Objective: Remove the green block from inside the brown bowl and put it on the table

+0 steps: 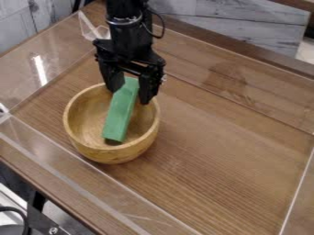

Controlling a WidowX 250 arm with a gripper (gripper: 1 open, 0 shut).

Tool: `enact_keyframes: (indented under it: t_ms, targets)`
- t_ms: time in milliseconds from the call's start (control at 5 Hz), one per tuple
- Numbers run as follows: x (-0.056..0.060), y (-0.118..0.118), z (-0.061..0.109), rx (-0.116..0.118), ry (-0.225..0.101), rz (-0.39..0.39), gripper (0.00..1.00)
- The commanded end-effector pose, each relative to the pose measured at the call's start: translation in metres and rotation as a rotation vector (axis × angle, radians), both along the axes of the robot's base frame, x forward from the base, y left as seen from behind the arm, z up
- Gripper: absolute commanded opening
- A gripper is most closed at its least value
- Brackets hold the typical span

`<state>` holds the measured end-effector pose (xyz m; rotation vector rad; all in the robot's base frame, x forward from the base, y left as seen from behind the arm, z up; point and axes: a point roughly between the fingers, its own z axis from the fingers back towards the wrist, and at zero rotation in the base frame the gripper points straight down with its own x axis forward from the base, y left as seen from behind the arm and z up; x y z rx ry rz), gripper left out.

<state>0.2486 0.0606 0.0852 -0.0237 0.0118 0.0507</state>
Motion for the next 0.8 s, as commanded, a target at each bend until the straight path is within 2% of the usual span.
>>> enact_keyframes:
  t_ms: [0, 600]
  targets:
    - [0.007, 0.006, 0.005, 0.008, -0.043, 0.008, 1.00]
    - [0.011, 0.009, -0.008, 0.003, -0.053, 0.022, 1.00]
